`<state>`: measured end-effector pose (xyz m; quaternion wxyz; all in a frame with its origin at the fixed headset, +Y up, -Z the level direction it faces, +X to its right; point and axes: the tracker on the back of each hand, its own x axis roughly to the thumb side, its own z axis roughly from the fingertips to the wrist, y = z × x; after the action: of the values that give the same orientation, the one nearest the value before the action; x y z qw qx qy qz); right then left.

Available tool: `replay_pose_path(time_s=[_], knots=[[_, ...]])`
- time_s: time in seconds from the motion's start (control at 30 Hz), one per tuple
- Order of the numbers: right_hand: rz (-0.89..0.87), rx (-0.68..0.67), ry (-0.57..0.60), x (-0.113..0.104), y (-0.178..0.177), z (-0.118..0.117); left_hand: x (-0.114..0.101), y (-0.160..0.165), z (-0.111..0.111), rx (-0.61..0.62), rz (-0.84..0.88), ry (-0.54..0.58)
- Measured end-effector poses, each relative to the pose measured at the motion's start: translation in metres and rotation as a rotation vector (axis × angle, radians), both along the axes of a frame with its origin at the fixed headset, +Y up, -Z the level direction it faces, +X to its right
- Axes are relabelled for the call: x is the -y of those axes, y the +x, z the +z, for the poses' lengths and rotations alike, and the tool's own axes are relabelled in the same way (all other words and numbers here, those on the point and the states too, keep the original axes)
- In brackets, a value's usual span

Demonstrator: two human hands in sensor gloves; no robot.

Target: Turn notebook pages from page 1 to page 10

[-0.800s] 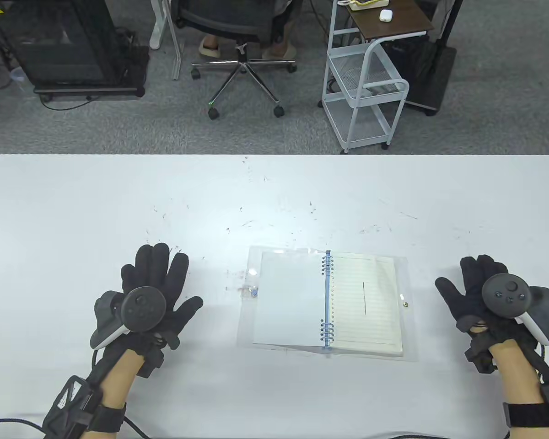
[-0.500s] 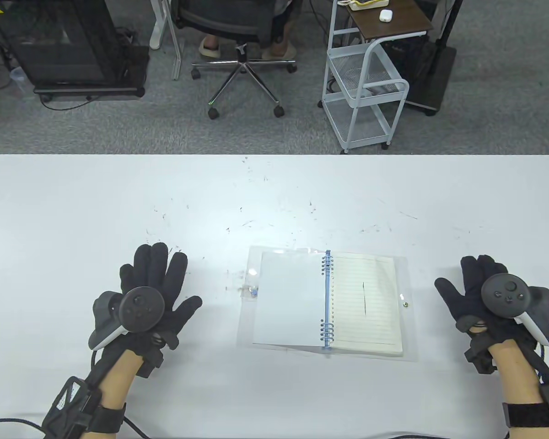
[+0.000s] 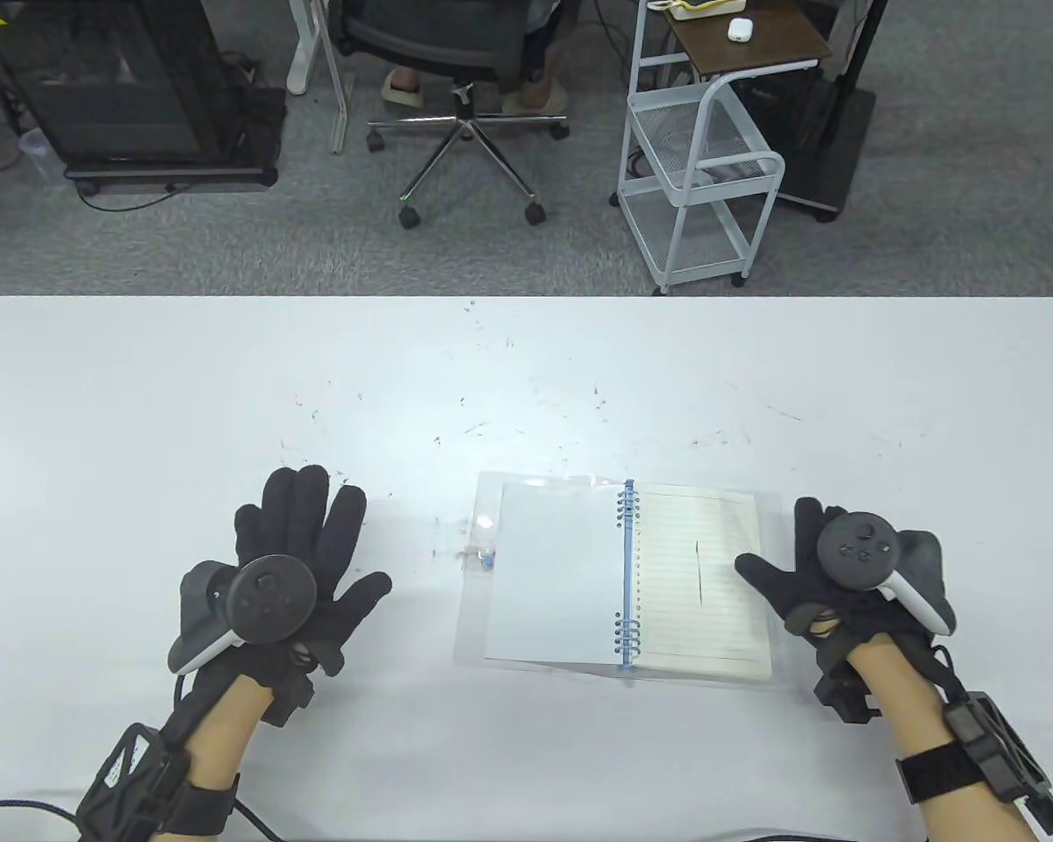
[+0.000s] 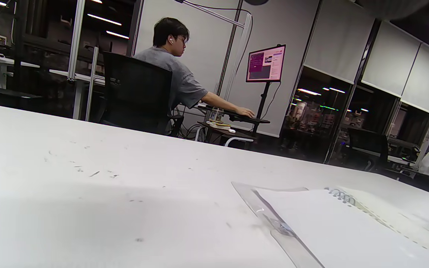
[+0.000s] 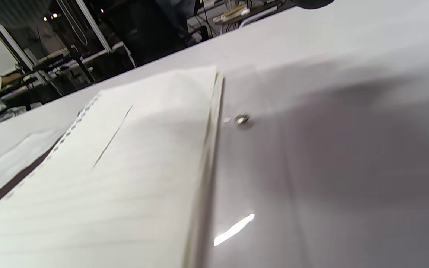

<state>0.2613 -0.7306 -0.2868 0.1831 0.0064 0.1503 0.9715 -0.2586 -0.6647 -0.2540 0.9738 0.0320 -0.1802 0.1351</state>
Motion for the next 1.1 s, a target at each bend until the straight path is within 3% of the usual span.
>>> replay_pose_path(time_s=[0.13, 0.47, 1.1], knots=[[0.087, -0.025, -0.100, 0.022, -0.031, -0.013, 0.000, 0.003, 0.002, 0.018, 0.003, -0.002], [0.177, -0.049, -0.136, 0.047, -0.053, -0.015, -0.002, 0.003, 0.006, 0.022, 0.028, -0.005], [0.252, 0.000, 0.123, 0.021, -0.077, -0.007, -0.004, 0.003, 0.008, 0.016, 0.033, 0.000]])
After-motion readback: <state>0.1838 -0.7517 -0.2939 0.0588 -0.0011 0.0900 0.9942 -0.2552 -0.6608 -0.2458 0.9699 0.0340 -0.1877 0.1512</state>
